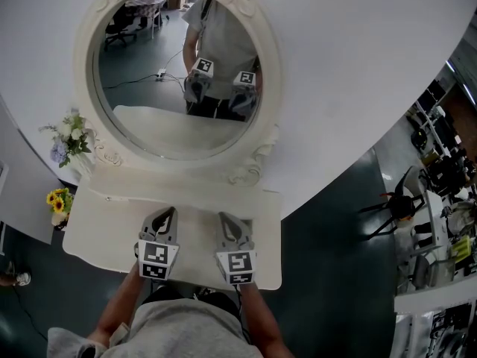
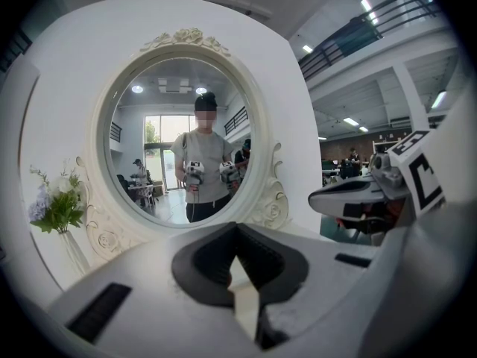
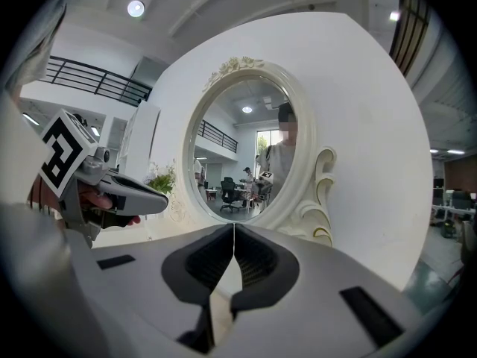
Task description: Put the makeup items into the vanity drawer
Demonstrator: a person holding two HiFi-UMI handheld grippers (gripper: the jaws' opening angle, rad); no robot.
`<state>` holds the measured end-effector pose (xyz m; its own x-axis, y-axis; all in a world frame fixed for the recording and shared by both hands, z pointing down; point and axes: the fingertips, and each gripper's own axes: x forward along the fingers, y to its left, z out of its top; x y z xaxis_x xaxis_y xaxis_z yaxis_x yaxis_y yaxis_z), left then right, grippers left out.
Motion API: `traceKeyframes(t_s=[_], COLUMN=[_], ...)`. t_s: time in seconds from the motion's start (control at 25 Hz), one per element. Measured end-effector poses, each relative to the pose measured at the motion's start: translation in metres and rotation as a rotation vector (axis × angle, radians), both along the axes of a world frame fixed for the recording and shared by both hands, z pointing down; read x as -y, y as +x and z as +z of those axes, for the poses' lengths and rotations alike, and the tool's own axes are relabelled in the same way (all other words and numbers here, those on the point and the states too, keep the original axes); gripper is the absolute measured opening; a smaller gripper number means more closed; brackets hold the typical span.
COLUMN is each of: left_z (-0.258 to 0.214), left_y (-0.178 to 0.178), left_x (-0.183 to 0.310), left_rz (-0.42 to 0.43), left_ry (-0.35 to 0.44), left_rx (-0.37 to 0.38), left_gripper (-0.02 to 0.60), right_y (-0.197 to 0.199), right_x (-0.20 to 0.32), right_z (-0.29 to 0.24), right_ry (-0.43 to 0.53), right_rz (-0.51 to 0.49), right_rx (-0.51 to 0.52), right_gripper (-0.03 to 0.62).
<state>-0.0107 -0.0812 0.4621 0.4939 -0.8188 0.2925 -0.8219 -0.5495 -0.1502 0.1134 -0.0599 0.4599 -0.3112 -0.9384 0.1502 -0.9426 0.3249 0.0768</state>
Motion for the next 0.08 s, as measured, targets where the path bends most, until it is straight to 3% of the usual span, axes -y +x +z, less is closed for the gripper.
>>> traceKeyframes(t_s=[0.08], left_z=[0.0005], left_y=[-0.0001], left_x=[0.0005], left_rz=[0.000], left_ry=[-0.001], left_rx=[0.001], left_gripper=[0.000], right_y=[-0.0002], right_x=[0.0009], right_z=[0.0011], right_ry=[-0.004], right_rz=[-0.002], right_rx=[0.005], right_gripper=[0.017])
